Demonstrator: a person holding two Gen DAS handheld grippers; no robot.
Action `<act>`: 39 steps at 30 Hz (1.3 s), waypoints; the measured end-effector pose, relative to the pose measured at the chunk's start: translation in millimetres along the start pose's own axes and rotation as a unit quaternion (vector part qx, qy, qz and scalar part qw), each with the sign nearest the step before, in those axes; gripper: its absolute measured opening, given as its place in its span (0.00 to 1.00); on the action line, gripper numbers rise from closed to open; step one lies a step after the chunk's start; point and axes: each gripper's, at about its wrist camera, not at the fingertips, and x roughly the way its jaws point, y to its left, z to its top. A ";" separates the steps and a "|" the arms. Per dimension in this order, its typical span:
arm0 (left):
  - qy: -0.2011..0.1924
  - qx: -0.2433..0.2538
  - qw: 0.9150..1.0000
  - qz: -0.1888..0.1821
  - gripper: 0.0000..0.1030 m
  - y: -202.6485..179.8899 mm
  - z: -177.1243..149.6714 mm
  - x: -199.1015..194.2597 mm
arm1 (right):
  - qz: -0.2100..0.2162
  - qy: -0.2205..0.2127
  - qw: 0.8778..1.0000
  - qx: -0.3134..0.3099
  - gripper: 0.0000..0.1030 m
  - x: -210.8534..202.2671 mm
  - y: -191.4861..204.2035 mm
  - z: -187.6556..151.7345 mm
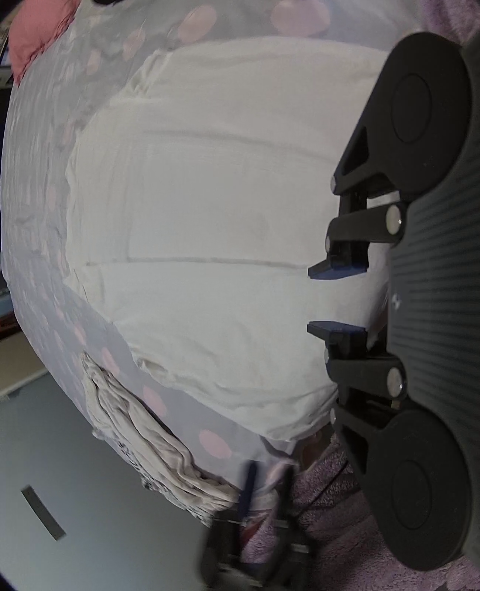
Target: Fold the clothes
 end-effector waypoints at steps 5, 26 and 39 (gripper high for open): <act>-0.007 -0.001 0.995 0.098 0.33 58.9 25.0 27.2 | 0.022 0.023 0.999 -0.024 0.34 35.4 33.2 3.8; 0.040 0.224 0.949 0.218 0.17 149.6 40.0 183.1 | 0.020 0.079 0.990 -0.117 0.41 121.1 102.0 -0.8; -0.007 -0.033 0.993 0.117 0.07 210.9 50.9 146.7 | -0.048 0.105 0.979 -0.168 0.01 133.5 103.3 1.9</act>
